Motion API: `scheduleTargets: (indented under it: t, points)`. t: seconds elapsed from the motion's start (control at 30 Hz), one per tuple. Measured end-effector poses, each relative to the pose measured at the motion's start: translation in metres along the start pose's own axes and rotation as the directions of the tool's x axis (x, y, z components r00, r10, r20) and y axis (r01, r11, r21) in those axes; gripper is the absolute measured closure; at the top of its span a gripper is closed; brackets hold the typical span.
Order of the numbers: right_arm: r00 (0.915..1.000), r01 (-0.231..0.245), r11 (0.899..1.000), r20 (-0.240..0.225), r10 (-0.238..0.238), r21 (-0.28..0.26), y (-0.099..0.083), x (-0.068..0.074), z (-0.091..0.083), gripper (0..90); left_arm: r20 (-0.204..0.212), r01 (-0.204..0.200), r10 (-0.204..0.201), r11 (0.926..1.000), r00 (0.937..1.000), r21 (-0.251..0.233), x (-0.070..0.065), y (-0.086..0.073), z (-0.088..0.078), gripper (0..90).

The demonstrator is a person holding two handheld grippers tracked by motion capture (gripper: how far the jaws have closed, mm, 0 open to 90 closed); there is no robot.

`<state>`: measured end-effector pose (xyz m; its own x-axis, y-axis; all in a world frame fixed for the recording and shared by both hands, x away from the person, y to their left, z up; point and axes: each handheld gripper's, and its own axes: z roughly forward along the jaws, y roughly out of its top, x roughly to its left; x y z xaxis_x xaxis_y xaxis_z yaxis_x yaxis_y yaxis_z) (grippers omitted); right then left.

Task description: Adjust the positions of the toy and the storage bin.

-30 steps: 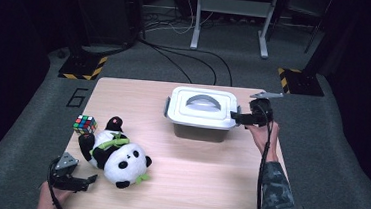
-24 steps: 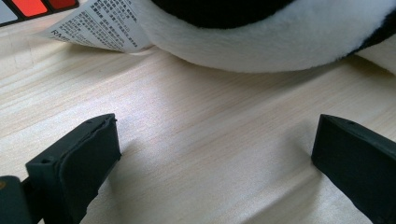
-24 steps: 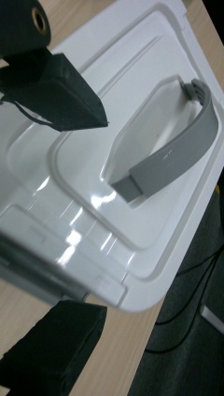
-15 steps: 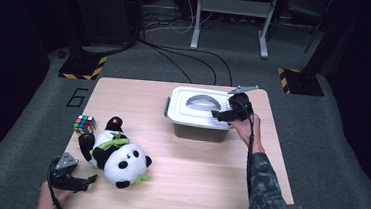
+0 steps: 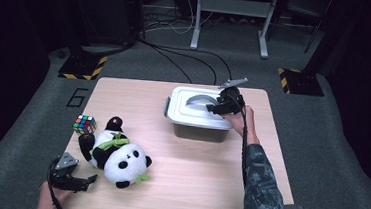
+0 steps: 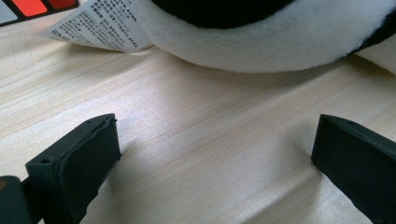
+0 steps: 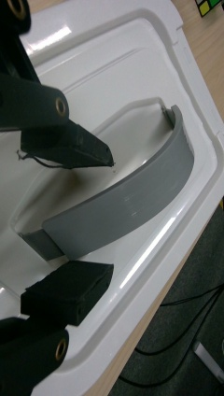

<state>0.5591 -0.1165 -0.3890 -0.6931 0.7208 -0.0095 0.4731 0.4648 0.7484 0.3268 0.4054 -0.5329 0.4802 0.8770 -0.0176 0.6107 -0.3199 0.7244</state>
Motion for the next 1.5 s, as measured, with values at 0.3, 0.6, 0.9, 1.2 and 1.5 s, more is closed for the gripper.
scheduleTargets:
  t: [0.3,0.6,0.9,1.2,1.5]
  points:
    - [0.9998,-0.021,1.000,0.006,0.021,0.001,-0.004,-0.001,-0.004,59.2,0.000,0.000,0.000,1.0000,1.0000,0.000,0.000,0.000,0.000,1.0]
    - [0.9994,-0.030,1.000,0.019,0.030,0.001,-0.011,0.010,-0.013,60.7,-0.001,0.000,0.000,1.0000,1.0000,-0.001,0.000,0.000,0.000,1.0]
    - [0.9986,-0.039,0.999,0.036,0.038,0.005,-0.021,0.025,-0.024,61.6,-0.002,-0.001,0.001,1.0000,1.0000,0.000,0.000,0.000,0.000,1.0]
    - [0.9988,-0.039,0.999,0.031,0.038,0.009,-0.032,0.045,-0.036,61.3,-0.003,-0.001,0.001,1.0000,1.0000,-0.001,0.000,0.000,0.000,1.1]
    - [0.9997,-0.015,1.000,0.017,0.015,0.022,-0.033,0.055,-0.040,22.9,-0.003,-0.001,0.001,1.0000,1.0000,-0.001,0.000,0.000,0.000,1.1]
